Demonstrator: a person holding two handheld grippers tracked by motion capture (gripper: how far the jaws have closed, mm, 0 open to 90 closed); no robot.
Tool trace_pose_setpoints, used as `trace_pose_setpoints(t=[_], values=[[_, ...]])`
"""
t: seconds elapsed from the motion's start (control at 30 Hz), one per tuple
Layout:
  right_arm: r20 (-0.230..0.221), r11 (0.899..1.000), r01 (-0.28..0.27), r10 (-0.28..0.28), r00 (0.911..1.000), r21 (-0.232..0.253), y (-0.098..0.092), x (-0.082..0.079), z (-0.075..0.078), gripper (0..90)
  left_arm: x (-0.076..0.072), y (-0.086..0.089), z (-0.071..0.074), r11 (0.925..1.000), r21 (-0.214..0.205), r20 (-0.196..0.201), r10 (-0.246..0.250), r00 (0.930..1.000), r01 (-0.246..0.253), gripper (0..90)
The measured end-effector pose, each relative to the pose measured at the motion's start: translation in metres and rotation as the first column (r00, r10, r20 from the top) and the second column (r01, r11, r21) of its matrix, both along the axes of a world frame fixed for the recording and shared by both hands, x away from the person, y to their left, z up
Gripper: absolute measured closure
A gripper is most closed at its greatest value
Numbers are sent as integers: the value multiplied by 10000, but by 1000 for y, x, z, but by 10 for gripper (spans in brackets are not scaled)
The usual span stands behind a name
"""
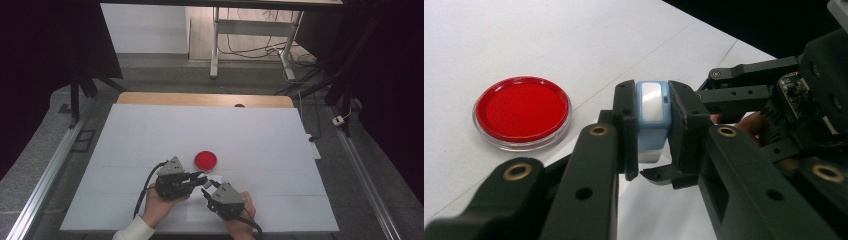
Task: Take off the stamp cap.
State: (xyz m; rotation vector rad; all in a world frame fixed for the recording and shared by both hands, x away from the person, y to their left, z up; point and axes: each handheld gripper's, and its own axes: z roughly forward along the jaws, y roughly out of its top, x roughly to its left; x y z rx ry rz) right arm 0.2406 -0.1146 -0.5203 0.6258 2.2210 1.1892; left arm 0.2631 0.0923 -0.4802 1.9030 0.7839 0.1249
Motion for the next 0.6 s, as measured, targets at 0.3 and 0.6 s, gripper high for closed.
trace_pose_setpoints(t=[0.3,0.6], values=[[79,9999,34,-33,10000,-102,0,0,0,637,0,-1,0,10000,12,-7,-6,10000,6,758],[196,9998,60,-56,9998,-189,1,0,-1,648,0,-1,-1,10000,56,10,-4,10000,4,758]])
